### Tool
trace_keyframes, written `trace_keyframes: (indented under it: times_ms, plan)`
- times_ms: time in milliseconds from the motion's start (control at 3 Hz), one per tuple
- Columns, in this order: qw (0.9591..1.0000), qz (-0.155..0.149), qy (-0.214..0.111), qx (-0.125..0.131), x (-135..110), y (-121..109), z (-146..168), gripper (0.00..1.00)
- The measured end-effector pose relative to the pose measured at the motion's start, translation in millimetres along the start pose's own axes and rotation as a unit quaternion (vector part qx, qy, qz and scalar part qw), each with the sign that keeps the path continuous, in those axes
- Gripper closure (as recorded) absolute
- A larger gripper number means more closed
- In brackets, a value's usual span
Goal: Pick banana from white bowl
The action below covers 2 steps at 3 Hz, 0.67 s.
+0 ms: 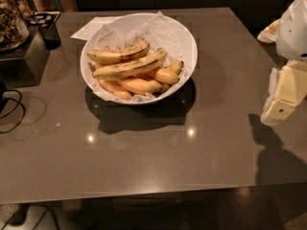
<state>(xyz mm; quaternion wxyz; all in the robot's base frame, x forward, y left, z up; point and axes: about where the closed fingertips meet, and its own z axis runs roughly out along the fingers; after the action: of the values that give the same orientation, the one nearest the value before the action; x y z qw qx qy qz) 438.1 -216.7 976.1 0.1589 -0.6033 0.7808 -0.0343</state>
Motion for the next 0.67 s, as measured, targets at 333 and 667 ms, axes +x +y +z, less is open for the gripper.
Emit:
trace_keyframes:
  times_ms: [333, 667]
  plan:
    - [1.0000, -0.005, 0.005, 0.001, -5, -2, -1, 0.00]
    - [0.9994, -0.033, 0.010, -0.005, -26, -3, 3, 0.00]
